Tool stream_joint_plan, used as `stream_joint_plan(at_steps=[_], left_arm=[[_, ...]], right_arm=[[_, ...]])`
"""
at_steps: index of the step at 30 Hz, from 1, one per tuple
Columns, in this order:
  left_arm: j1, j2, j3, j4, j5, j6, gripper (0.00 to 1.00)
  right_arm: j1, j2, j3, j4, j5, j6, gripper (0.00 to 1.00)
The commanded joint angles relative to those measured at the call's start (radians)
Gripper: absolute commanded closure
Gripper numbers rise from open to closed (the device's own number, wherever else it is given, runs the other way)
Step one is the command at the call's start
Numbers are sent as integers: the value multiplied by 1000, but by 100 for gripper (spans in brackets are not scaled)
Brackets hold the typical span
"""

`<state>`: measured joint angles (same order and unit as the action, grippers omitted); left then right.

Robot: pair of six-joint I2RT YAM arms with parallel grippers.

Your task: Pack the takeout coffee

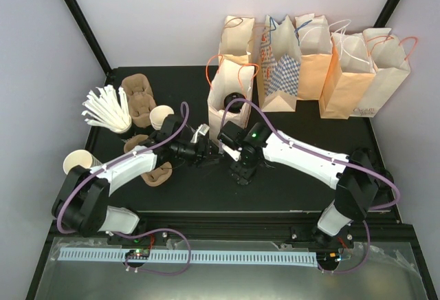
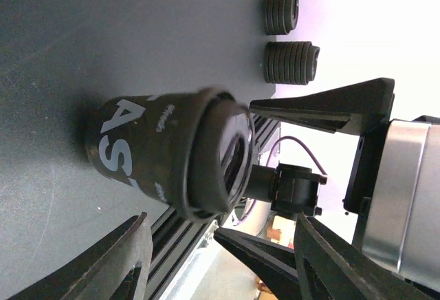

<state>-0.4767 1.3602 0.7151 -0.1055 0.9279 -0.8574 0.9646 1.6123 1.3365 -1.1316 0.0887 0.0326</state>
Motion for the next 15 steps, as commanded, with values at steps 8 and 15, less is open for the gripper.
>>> stream_joint_plan(at_steps=[8, 15], left_arm=[[10, 30, 35, -14, 31, 32, 41], [9, 37, 30, -18, 33, 41, 43]], right_arm=[[6, 3, 37, -1, 5, -10, 7], [6, -49, 75, -13, -19, 90, 7]])
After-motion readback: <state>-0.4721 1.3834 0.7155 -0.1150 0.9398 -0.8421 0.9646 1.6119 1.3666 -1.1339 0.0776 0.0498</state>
